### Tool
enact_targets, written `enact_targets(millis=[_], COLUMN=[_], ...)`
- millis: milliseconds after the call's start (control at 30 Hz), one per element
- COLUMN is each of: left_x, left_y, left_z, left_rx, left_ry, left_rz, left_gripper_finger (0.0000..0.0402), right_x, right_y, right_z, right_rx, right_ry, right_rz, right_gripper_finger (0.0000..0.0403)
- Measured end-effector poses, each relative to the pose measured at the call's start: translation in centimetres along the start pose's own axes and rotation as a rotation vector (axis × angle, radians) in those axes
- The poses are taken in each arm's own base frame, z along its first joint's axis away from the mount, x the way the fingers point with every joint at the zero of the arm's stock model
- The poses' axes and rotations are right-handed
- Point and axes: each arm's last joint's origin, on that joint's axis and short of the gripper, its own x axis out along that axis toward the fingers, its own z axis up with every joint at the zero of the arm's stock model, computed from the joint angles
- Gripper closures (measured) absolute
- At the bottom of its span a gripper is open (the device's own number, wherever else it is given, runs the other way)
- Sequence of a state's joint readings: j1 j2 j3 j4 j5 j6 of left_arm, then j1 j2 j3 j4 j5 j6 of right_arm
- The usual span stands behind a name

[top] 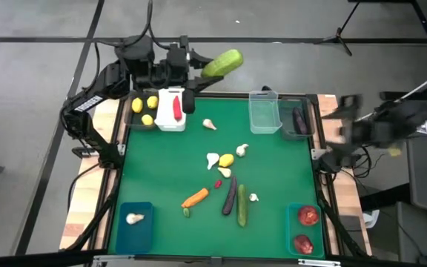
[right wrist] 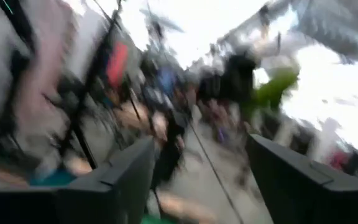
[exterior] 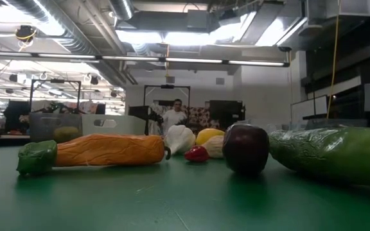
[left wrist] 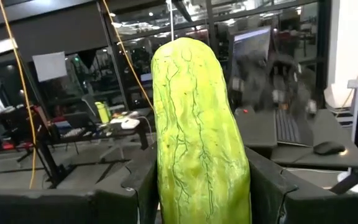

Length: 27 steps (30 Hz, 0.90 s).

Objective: Sort produce into baskets
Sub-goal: Put the cucumber into the transparent bin

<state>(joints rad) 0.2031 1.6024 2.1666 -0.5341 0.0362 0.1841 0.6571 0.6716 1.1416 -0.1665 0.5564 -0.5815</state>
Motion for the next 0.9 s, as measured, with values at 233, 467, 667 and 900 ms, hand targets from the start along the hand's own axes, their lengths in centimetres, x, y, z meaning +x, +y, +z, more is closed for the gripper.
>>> enact_targets(millis=[233, 467, 667, 900], left_x=[0.0, -0.9, -4.2, -7.5], left_y=[-0.6, -1.9, -2.2, -3.8], left_z=[-1.1, -3.1, -7.8, -17.6], left_rx=[0.013, 0.010, -0.022, -0.156], left_ry=[0.112, 0.104, 0.024, -0.134], left_rz=[-0.039, -0.103, -0.054, 0.006], left_gripper_finger=[0.0235, 0.0235, 0.0235, 0.0235], right_x=[5.4, 8.4, 9.2, 10.6], right_y=[4.2, 3.3, 1.1, 0.2], right_z=[-8.5, -15.9, -19.7, -21.2], right_rx=[0.059, 0.168, 0.228, 0.220], right_ry=[0.185, 0.240, 0.244, 0.208], right_rz=[0.016, -0.064, -0.151, -0.165], right_gripper_finger=[0.0163, 0.0164, 0.0164, 0.0164])
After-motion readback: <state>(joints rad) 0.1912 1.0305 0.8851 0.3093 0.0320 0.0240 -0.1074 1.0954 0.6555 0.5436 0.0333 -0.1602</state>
